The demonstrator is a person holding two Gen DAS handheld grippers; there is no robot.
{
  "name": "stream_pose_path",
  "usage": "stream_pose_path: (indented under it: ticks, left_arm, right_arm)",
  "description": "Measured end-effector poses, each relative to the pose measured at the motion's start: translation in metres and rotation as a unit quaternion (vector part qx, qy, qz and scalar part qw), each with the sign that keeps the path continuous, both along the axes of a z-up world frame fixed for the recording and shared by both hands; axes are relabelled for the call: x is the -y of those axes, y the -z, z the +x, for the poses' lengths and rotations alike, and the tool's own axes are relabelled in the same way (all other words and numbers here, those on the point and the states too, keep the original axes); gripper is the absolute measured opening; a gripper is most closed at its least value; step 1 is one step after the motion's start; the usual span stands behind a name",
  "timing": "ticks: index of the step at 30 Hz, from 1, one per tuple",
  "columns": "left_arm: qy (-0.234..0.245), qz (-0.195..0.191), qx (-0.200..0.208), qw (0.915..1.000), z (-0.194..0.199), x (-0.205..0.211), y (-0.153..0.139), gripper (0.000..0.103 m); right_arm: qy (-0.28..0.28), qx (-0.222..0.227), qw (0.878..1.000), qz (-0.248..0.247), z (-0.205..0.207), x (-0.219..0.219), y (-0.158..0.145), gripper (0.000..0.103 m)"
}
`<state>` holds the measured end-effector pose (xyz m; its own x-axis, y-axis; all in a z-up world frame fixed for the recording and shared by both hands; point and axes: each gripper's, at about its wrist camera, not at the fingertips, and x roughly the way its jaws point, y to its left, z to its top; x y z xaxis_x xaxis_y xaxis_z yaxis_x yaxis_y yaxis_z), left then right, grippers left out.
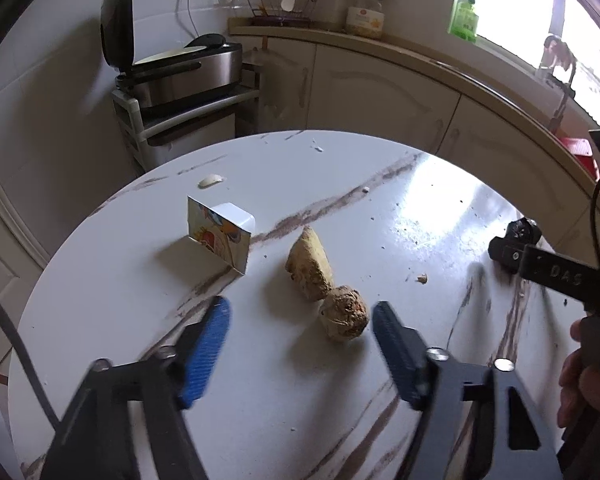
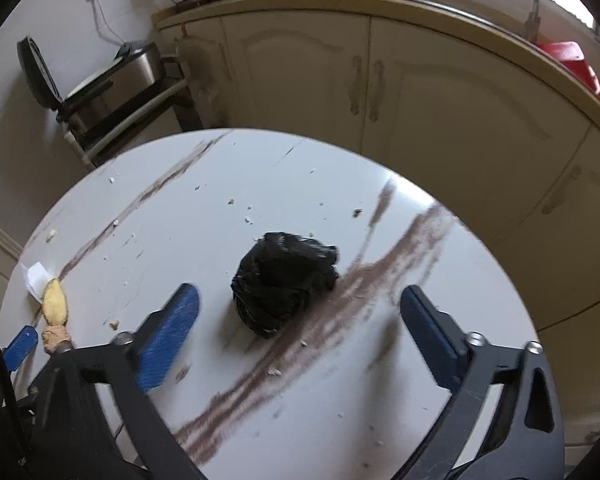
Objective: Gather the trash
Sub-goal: 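Grasp the black plastic bag with the right gripper while the left grasps the ginger piece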
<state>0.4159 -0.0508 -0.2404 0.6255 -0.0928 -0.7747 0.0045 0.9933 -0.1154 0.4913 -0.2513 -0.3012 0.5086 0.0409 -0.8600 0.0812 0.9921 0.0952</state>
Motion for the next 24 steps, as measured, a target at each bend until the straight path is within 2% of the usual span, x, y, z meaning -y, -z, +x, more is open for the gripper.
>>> stream_pose_path:
  ticks: [3, 4, 6, 8, 10, 16, 24]
  left_arm:
    - [0.005, -0.002, 0.002, 1.0000, -0.002, -0.002, 0.007, 0.057]
    - [0.010, -0.003, 0.003, 0.9999, -0.003, -0.001, 0.008, 0.054]
    - [0.020, -0.005, 0.005, 0.9998, -0.011, 0.001, 0.009, 0.039]
    - [0.031, -0.014, 0.005, 0.9994, -0.009, 0.000, 0.011, 0.027]
    - [0.040, -0.019, 0.004, 0.9990, -0.011, 0.001, 0.012, 0.020]
    - [0.055, -0.048, 0.002, 0.9973, -0.018, -0.015, 0.014, 0.020]
    - [0.063, -0.035, 0.008, 0.9974, -0.037, -0.017, 0.009, 0.020]
  right_arm:
    - [-0.004, 0.005, 1.000, -0.015, -0.001, -0.007, 0.001, 0.087]
    - [-0.005, 0.006, 1.000, -0.020, -0.001, -0.009, 0.001, 0.082]
    - [-0.010, 0.012, 0.999, -0.032, -0.004, -0.014, 0.000, 0.068]
    - [-0.015, 0.018, 0.999, -0.039, -0.006, -0.017, -0.003, 0.038]
    - [-0.021, 0.018, 0.999, -0.035, -0.009, -0.017, -0.005, 0.036]
    - [-0.028, 0.019, 0.999, 0.001, -0.026, -0.005, -0.009, 0.033]
    - [-0.022, 0.024, 0.998, 0.047, -0.058, 0.019, -0.016, 0.033]
